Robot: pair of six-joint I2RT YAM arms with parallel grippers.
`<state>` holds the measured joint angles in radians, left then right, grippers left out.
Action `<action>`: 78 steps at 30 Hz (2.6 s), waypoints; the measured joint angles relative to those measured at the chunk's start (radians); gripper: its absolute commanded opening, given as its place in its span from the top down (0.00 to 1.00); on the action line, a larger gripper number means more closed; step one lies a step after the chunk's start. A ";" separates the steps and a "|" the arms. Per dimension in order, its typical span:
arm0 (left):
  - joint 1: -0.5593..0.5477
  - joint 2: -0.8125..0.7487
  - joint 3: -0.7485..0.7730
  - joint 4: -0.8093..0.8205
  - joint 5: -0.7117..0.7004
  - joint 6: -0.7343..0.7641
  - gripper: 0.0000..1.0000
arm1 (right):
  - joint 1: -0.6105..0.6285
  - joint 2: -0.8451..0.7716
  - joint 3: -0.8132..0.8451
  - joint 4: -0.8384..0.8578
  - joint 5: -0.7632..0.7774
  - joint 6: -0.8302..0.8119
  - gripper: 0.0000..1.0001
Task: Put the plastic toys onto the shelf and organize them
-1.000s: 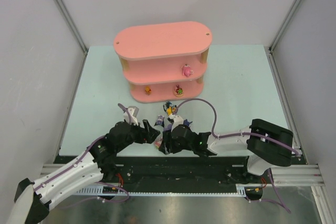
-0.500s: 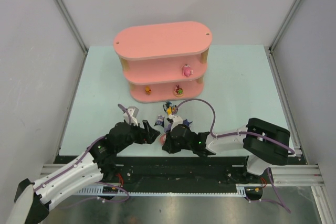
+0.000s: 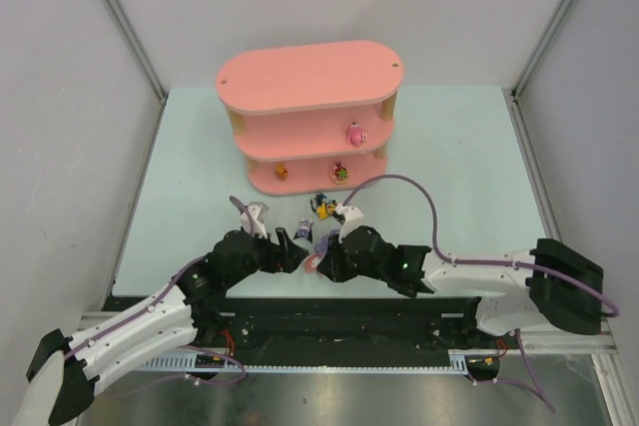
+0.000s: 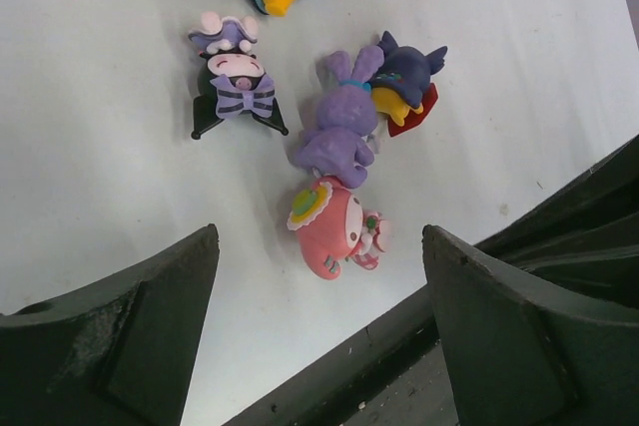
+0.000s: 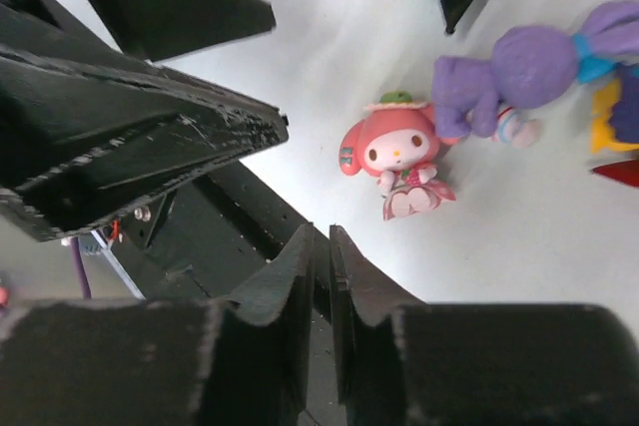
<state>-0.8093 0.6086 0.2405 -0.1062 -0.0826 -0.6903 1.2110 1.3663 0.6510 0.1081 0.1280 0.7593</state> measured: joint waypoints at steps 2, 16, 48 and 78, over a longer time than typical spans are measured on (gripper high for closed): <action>0.000 0.008 -0.003 0.016 0.008 -0.002 0.14 | -0.016 -0.056 0.000 -0.031 0.011 -0.022 0.68; 0.000 0.044 -0.050 0.081 0.075 -0.082 0.19 | -0.165 0.050 -0.008 -0.011 -0.176 -0.241 0.45; 0.000 -0.035 -0.059 0.051 0.068 -0.106 0.16 | -0.216 0.246 -0.017 0.220 -0.375 -0.373 0.55; 0.000 0.060 -0.047 0.181 0.113 -0.281 0.18 | -0.042 -0.032 -0.042 0.120 -0.062 -0.454 1.00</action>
<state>-0.8093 0.6685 0.1932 0.0750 0.0303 -0.9710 1.1687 1.3342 0.6090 0.2283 0.0662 0.3054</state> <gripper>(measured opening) 0.827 0.403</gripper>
